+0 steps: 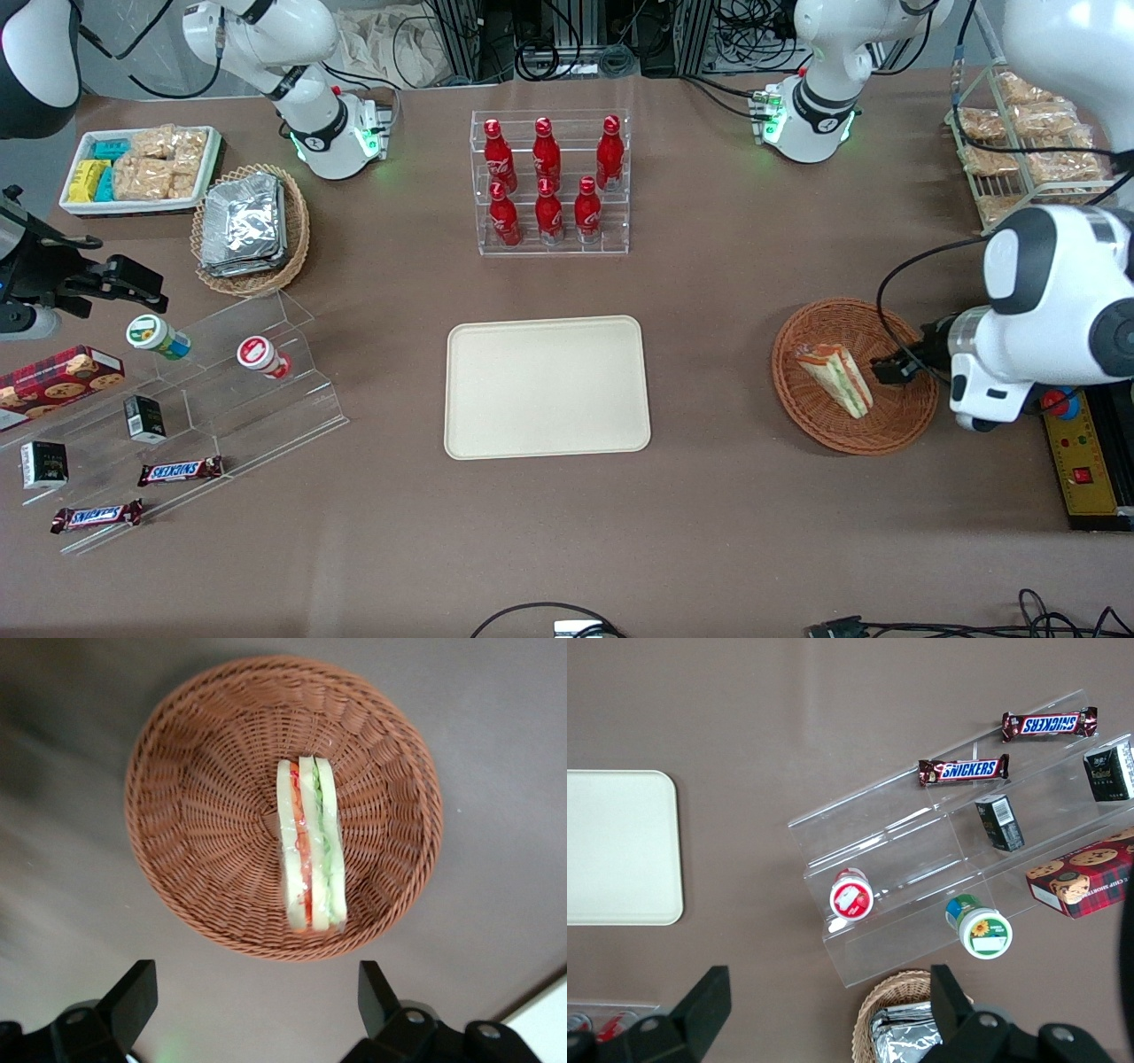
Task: Place sandwich from basket to tray
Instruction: 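Lower the open left gripper and close it on the wrapped sandwich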
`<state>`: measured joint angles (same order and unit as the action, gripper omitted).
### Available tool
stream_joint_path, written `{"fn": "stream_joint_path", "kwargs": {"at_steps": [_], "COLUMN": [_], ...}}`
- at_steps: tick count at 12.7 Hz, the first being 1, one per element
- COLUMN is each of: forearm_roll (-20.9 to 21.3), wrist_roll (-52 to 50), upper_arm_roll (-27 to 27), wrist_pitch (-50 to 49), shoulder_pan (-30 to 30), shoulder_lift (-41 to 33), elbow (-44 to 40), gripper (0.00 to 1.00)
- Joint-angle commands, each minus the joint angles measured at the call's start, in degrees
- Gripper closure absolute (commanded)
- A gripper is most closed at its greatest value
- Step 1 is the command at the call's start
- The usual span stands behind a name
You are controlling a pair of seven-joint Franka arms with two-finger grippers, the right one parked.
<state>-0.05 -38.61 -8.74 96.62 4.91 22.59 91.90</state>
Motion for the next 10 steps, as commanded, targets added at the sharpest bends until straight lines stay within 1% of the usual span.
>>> {"fn": "stream_joint_path", "kwargs": {"at_steps": [1, 3, 6, 10], "forearm_roll": [-1.97, -1.97, -2.06, -2.76], "wrist_roll": [-6.71, -9.9, -10.08, -10.08], "upper_arm_roll": [-0.31, -0.4, -0.4, -0.4], "wrist_pitch": [1.81, 4.27, 9.72, 12.36], "shoulder_pan": [-0.16, -0.51, -0.43, -0.51], "shoulder_lift": [4.29, 6.14, 8.07, 10.71], "elbow": [-1.73, -0.59, 2.05, 2.92], "gripper": [0.0, 0.0, 0.0, 0.0]}}
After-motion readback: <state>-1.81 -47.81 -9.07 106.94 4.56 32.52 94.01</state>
